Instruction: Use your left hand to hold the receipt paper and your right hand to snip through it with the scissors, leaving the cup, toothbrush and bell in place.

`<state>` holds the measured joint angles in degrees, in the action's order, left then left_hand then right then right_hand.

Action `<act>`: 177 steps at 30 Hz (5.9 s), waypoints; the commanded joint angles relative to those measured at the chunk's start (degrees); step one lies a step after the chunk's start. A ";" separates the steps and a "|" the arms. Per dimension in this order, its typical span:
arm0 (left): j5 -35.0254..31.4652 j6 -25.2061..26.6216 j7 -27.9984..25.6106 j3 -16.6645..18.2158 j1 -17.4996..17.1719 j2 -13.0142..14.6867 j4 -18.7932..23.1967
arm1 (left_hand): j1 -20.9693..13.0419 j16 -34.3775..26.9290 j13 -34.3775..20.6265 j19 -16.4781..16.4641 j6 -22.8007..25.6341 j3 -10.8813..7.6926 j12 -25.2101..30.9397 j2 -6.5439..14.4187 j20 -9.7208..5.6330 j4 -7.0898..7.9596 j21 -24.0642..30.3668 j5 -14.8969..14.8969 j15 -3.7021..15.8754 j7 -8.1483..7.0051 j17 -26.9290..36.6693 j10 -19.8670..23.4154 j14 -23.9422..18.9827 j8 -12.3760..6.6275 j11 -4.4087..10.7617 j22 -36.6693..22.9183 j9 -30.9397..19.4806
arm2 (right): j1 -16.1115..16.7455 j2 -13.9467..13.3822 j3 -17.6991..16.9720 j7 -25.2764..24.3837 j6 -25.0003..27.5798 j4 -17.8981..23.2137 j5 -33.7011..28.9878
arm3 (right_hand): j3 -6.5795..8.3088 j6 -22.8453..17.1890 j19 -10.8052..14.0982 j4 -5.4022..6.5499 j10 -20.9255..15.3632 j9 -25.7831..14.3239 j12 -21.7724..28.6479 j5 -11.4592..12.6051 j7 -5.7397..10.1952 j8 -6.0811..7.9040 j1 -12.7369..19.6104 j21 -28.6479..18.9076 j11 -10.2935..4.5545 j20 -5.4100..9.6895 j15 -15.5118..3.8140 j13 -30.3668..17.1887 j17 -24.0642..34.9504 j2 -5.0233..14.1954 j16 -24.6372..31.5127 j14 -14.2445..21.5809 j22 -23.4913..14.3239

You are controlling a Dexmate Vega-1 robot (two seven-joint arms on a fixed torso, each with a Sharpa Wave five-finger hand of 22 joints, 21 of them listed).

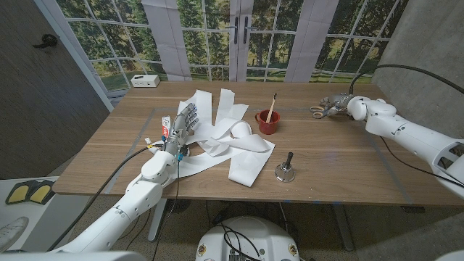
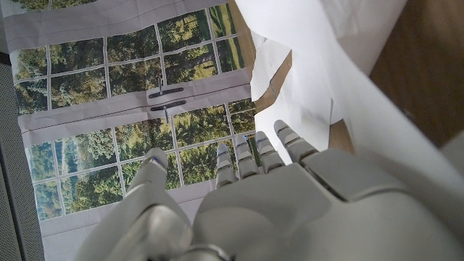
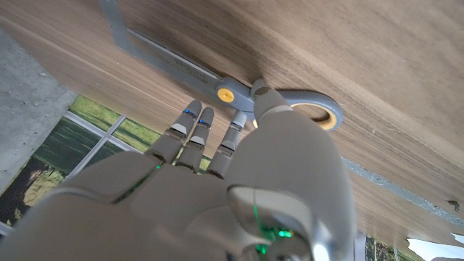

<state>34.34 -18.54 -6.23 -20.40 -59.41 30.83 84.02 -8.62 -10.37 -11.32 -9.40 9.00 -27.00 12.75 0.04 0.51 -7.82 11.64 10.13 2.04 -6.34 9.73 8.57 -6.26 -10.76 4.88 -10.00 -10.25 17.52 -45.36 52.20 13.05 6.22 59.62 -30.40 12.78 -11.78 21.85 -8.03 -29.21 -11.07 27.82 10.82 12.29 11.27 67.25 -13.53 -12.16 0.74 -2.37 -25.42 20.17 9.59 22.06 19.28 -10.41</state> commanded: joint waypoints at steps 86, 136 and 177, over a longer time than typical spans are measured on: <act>0.57 -2.23 1.43 -0.28 0.41 -1.44 -2.11 | 0.73 -0.16 -0.13 -0.78 1.01 0.67 -0.12 0.52 0.06 0.18 -0.23 0.22 3.44 0.52 0.09 1.63 -1.89 -0.08 0.09 -0.18 -0.15 | 13.42 -6.96 -15.66 -14.14 0.02 20.03 13.73 | 1.74 -20.94 6.99 0.04 -10.38 -3.47 10.07 0.59 -4.99 3.35 9.69 -16.56 0.87 5.02 -11.34 -15.02 25.87 -0.21 11.03 25.15 -3.40; 1.40 -2.92 1.16 -0.03 -0.22 -2.25 0.16 | 0.71 -0.31 -0.14 -1.30 2.24 0.64 0.16 0.67 -0.18 0.00 -0.15 0.24 3.71 0.87 0.08 2.88 -3.01 -0.40 0.20 -0.16 -0.15 | 26.70 -15.33 -30.28 -21.43 -4.30 41.23 15.33 | 2.19 -19.55 6.12 0.00 -8.64 -3.40 10.90 1.68 -5.54 1.55 9.55 -18.49 0.85 4.54 -11.35 -16.70 27.67 -0.25 9.17 25.59 -3.01; 1.19 0.23 -1.02 -0.37 -2.16 -1.05 5.56 | 0.48 -0.08 -0.15 -1.36 2.63 0.52 0.01 0.81 -0.19 -0.19 -0.26 0.21 3.62 1.12 0.07 3.05 -3.12 -0.30 0.45 -0.15 -0.16 | 42.53 -13.02 -41.88 -30.49 -14.38 49.86 16.93 | 2.41 -19.33 4.97 -0.04 -8.33 -3.23 11.01 1.97 -5.31 0.82 9.29 -19.98 0.90 4.99 -11.36 -16.82 29.23 -0.36 7.68 25.87 -2.64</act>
<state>36.15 -18.36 -6.26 -20.65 -60.74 29.75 88.32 -8.09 -10.37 -11.32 -10.33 11.04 -26.44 12.76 0.57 -0.01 -7.91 11.46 10.13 2.16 -5.10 9.72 11.20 -9.24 -10.76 5.11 -10.00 -10.24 57.28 -59.44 12.68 -15.85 -5.00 108.54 -13.13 14.34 -31.20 27.10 -8.34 -32.64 -14.09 38.49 12.53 6.97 12.15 76.66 -33.06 -6.38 2.54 -0.35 -38.65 39.89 8.65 29.76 41.17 -13.04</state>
